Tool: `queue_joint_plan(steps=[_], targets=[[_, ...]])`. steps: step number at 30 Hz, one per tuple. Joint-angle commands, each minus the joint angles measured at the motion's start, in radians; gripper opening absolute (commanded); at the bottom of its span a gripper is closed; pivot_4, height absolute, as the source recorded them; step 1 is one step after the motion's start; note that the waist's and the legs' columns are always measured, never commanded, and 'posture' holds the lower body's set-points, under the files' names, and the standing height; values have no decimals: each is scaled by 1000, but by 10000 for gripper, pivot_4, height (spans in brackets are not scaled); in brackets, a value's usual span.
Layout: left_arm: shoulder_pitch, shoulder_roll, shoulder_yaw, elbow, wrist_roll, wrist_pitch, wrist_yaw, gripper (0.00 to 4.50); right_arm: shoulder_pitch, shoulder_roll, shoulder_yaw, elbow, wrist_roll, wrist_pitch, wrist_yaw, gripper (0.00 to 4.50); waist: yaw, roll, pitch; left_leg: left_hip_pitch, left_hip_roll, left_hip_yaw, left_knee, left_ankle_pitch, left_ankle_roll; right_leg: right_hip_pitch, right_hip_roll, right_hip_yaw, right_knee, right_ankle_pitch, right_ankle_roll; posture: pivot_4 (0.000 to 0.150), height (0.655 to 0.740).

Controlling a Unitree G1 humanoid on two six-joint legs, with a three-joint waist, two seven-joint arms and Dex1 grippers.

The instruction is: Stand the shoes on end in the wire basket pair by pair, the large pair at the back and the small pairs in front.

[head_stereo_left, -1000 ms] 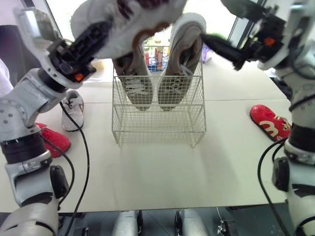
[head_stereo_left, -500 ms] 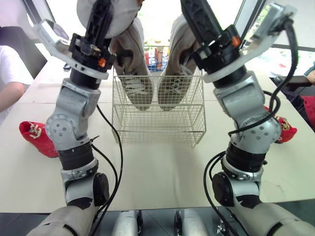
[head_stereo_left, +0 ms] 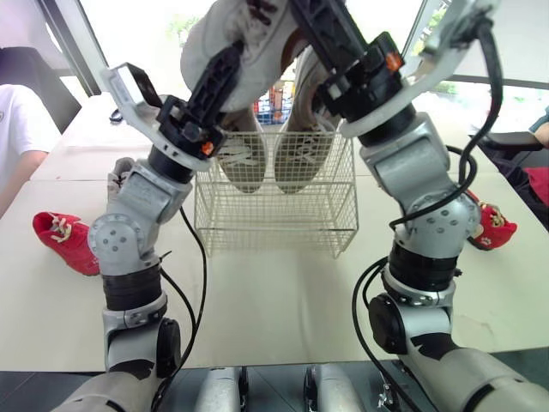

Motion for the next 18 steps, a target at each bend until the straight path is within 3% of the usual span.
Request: queue_joint_plan(steps=[1, 6, 7, 10, 15, 18], targets=[[-1, 7, -4, -29, 5, -3, -18, 6748, -32, 2, -1, -23, 8, -19, 5, 32234, -1, 0, 0, 0, 0, 0, 0, 0, 0, 0, 0, 0, 0, 0, 0, 1500, 6675], [0, 15, -4, -21, 23, -3, -26, 6748, -39, -5, 3, -9, 7, -18, 19, 10510, -1, 0, 0, 0, 0, 0, 0, 0, 0, 0, 0, 0, 0, 0, 0, 1500, 6675], [4, 19, -5, -23, 26, 1, -32, 14160, -41, -7, 2, -4, 7, -17, 23, 7523, -1, 0, 0, 0, 0, 0, 0, 0, 0, 0, 0, 0, 0, 0, 0, 1500, 6675], [25, 53, -11, -46, 76, 9, -31, 26787, -54, -25, -2, 8, 4, -15, 47, 7044, -1, 0, 0, 0, 0, 0, -1, 0, 0, 0, 0, 0, 0, 0, 0, 1500, 6675], [92, 178, -32, -156, 242, 24, 42, 26787, -120, -197, -41, 85, -45, -10, 215, 7044, 0, 0, 0, 0, 0, 0, -1, 0, 0, 0, 0, 0, -1, 0, 0, 1500, 6675], [149, 242, -45, -249, 265, 47, 62, 26787, -145, -326, -47, 155, -89, -8, 360, 7044, 1, 0, 1, 0, 0, 0, -2, -1, 1, 0, 0, 0, -3, 0, 0, 1500, 6675]])
